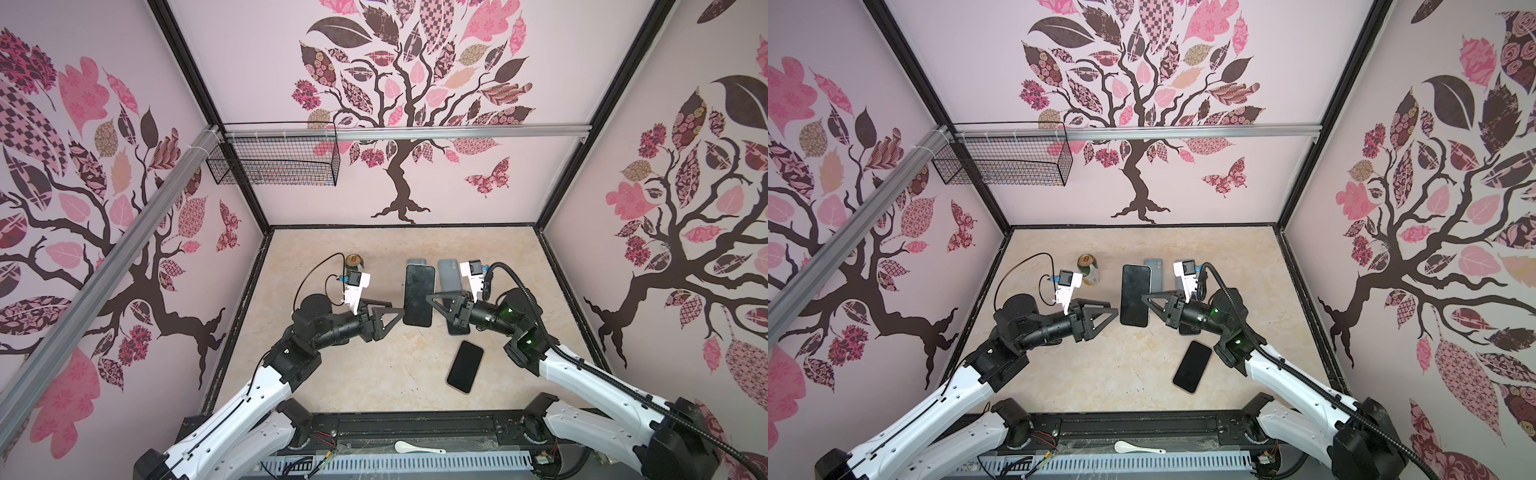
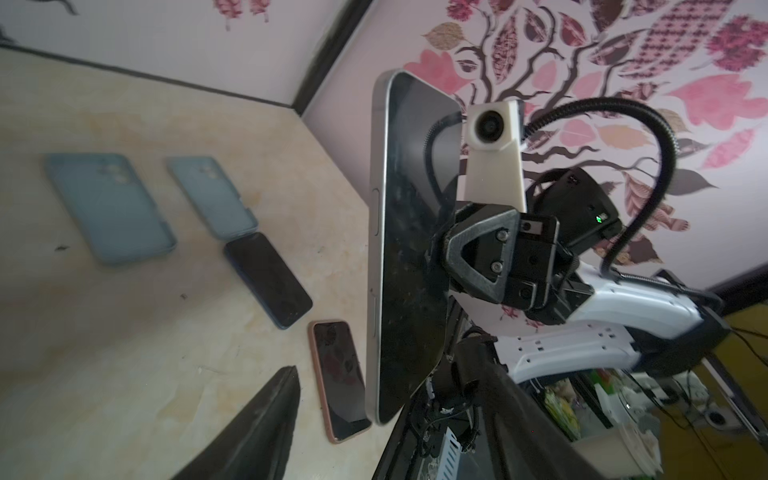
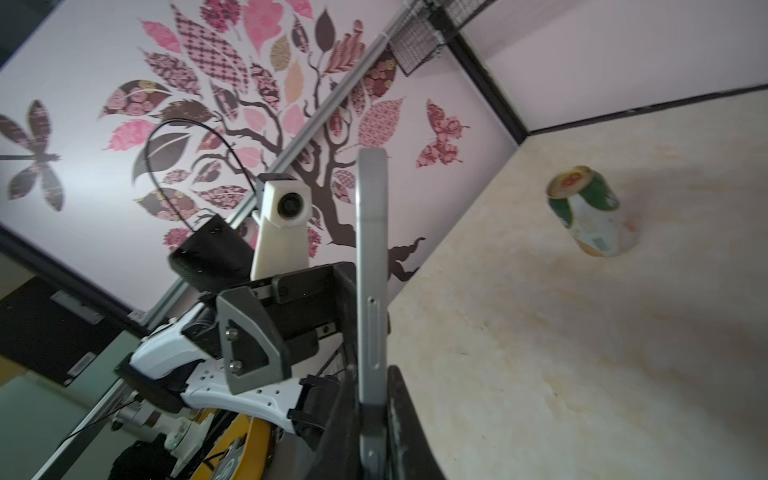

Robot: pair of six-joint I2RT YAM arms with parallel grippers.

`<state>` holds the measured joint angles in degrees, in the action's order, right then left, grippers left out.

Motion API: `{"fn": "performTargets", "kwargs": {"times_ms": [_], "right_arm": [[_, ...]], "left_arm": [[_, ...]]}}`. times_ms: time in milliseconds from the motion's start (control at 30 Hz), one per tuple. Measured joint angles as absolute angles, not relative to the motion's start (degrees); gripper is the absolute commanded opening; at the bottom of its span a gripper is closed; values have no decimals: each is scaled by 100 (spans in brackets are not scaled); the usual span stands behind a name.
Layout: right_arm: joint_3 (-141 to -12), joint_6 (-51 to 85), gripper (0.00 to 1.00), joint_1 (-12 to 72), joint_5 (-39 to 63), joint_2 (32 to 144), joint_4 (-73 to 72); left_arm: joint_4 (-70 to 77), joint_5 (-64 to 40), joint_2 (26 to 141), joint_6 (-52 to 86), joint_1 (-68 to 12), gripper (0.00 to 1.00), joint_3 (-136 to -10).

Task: Take the phone out of the phone case
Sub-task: Place the phone at the center of the table.

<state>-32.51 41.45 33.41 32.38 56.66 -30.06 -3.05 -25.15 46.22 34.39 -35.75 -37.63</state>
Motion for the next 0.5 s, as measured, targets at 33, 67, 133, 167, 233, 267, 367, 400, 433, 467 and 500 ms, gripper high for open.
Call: {"fn": "performTargets", "kwargs": {"times_ms": [33,67,133,167,233,267,367,400,433,467,500], "right_arm": [[-3203,4027,0,3229,3131,5666,-2700],[-3135,3942,0,3085,3079,5701,-2416],[-3044,3846,0,2810,3044,5861,-1938],[-3035,3795,0,2687,3044,5994,-1673],[-3089,3673,0,2523,2993,6309,-1162],[-3188,3594,0,2493,2976,6506,-812],[-3566,3395,0,2495,2969,6960,-89],[-3673,3345,0,2497,2950,7041,47],[-3758,3299,0,2506,2919,7087,145],[-3804,3267,0,2506,2888,7096,178],[-3819,3247,0,2504,2856,7094,193]], "left_arm": [[-548,-2279,4622,3352,-3570,75,-3760],[-766,-2082,4641,3277,-3570,75,-3756],[-1072,-1813,4703,3188,-3570,76,-3730],[-1184,-1721,4748,3155,-3570,76,-3701],[-1350,-1603,4858,3127,-3570,76,-3658],[-1428,-1557,4939,3122,-3570,76,-3653],[-1551,-1470,5159,3120,-3570,76,-3653],[-1564,-1452,5221,3120,-3570,76,-3653],[-1579,-1415,5312,3122,-3570,76,-3653],[-1594,-1387,5408,3122,-3570,76,-3656],[-1621,-1347,5524,3124,-3570,76,-3664]]}}
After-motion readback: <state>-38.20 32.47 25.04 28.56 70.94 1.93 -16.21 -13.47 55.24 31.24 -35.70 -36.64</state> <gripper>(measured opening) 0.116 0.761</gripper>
